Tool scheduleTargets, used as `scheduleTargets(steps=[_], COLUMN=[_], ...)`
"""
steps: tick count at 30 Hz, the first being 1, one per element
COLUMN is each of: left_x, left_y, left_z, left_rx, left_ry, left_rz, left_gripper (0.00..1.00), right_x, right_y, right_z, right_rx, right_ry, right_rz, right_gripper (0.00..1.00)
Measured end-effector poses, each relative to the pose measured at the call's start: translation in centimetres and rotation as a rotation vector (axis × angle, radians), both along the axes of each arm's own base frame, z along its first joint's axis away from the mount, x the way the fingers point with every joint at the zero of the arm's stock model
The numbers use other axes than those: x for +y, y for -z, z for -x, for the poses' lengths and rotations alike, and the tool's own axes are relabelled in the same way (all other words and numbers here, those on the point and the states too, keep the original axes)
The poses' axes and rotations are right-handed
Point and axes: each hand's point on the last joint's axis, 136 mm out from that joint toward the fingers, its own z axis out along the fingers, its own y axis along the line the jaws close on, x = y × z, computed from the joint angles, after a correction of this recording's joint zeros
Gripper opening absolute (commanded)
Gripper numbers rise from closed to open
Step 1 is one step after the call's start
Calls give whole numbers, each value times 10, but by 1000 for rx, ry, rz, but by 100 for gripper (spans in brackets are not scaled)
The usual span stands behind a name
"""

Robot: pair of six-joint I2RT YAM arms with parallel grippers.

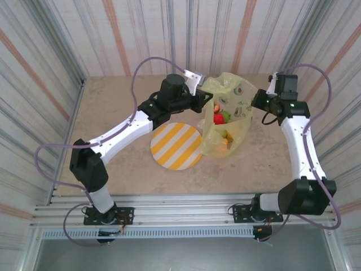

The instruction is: Place the fruits into the plastic bag

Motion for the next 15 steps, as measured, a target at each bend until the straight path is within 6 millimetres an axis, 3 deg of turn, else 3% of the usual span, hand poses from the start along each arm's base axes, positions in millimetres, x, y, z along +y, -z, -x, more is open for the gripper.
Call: scheduleTargets(steps=[6,9,12,15], left_x=[13,28,42,45], left_y=[63,97,109,112], left_z=[-50,-70,-77,-67], left_rx=[109,186,223,234], left_ry=[-117,-170,-201,-197], left_rz=[-82,-113,-116,-108], left_gripper=[0,7,30,52], right_x=[5,7,8,8], right_y=[40,54,65,68], right_z=[-22,-33,-37,-39], right_rx=[103,138,162,168], right_ry=[-8,-18,-20,-23], right_rz=[57,74,75,72], right_gripper=[0,0,0,0])
